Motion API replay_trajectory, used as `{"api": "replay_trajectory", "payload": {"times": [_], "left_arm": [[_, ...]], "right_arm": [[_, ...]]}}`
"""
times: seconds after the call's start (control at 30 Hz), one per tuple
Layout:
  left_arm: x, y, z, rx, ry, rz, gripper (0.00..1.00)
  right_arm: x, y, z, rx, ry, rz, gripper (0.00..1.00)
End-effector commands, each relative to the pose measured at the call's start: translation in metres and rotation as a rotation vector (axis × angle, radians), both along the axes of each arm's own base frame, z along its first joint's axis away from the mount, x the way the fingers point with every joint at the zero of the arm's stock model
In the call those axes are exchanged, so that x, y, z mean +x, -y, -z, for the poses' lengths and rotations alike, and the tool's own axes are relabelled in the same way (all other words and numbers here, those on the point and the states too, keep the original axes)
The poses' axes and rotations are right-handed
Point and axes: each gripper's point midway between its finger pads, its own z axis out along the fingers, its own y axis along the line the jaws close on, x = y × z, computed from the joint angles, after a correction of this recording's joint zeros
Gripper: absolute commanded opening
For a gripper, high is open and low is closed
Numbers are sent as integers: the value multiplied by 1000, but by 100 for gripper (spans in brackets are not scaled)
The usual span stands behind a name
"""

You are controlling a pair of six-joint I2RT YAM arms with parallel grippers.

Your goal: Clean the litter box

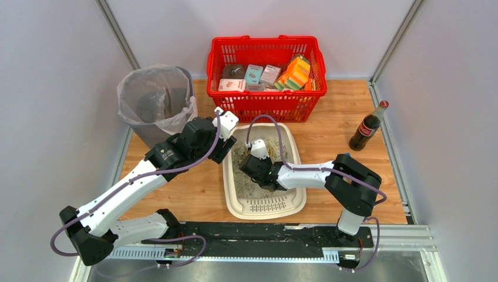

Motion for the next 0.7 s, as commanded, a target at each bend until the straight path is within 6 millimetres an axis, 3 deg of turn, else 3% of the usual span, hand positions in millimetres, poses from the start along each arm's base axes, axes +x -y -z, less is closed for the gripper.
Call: {"api": "replay_trajectory", "payload": {"times": [0.0, 0.17, 0.47, 0.67], "left_arm": [[5, 3, 2, 4, 14, 6, 69], [5, 5, 3, 3, 4, 10, 70], [6, 4, 2, -4, 16, 4, 69], [5, 3, 0, -7, 24, 1, 69]], "right_arm": [[6, -2, -9, 42, 43, 9, 1], [7, -2, -19, 101, 102, -29, 0], [7, 16, -45, 113, 199, -52, 0], [8, 13, -58, 145, 228, -72, 0]]}}
